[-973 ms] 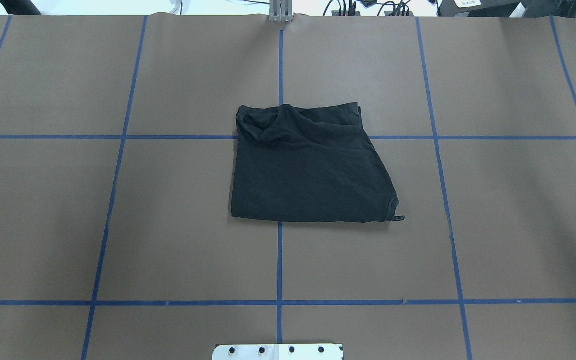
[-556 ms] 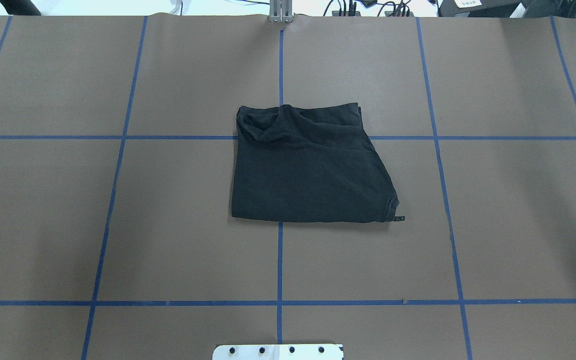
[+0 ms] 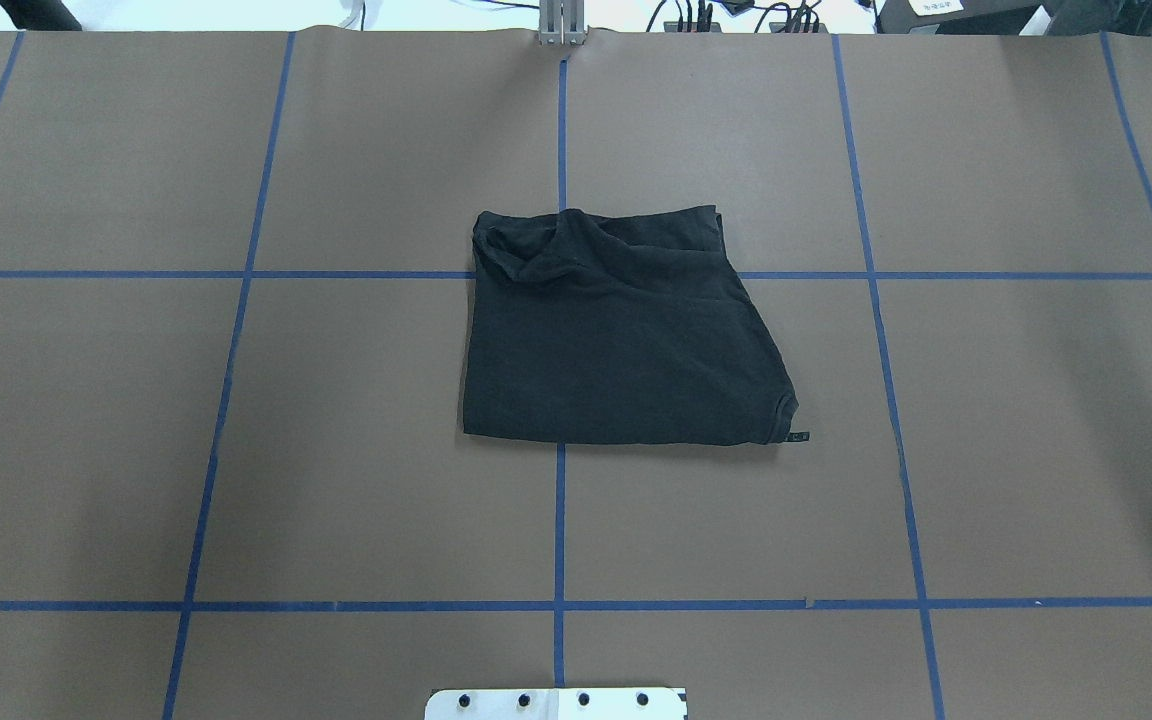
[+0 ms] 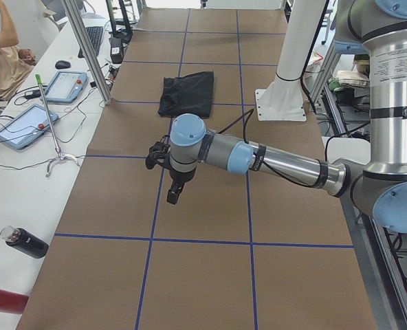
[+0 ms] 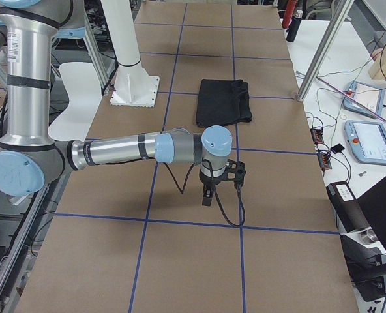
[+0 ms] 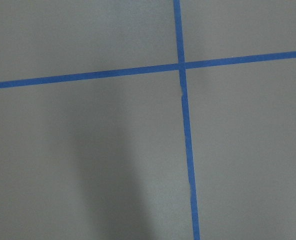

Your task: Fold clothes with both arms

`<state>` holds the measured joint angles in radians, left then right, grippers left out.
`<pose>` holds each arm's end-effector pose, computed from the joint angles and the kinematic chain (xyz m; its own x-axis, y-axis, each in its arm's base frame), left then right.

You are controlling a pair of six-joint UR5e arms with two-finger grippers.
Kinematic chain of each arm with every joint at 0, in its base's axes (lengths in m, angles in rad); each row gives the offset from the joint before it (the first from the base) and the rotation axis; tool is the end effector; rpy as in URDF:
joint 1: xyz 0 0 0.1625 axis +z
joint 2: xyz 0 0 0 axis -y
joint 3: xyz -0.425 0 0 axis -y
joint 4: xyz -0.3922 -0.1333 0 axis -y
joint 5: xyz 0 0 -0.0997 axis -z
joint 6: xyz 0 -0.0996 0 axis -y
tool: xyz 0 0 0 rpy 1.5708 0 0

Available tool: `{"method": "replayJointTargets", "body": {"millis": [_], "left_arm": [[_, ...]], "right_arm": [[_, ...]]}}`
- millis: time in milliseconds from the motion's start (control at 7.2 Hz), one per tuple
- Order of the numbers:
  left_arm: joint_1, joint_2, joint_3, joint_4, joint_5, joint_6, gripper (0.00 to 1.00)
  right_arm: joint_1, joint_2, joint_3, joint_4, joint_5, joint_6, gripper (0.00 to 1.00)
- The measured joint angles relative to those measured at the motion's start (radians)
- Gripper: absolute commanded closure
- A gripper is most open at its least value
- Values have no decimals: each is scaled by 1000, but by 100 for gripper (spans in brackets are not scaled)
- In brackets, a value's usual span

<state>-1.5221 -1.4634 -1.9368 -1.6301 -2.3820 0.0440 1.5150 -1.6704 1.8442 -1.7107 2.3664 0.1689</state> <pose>-0.0391 -0.4522 0.5187 0.6741 0.3014 -0.6744 -0.0760 0.9364 0.3426 0.0372 -0.4488 0.5839 0.6969 0.1054 0.7094 -0.0623 0.9943 -0.0866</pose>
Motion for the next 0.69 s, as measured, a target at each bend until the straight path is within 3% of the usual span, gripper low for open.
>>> {"method": "replayJointTargets", "body": {"millis": [417, 695], "left_arm": [[2, -17, 1, -2, 1, -1, 0], [3, -17, 1, -3, 1, -1, 0]], "right_arm": [[7, -3, -2, -1, -6, 1, 0], [7, -17, 0, 0, -70, 10, 0]]}}
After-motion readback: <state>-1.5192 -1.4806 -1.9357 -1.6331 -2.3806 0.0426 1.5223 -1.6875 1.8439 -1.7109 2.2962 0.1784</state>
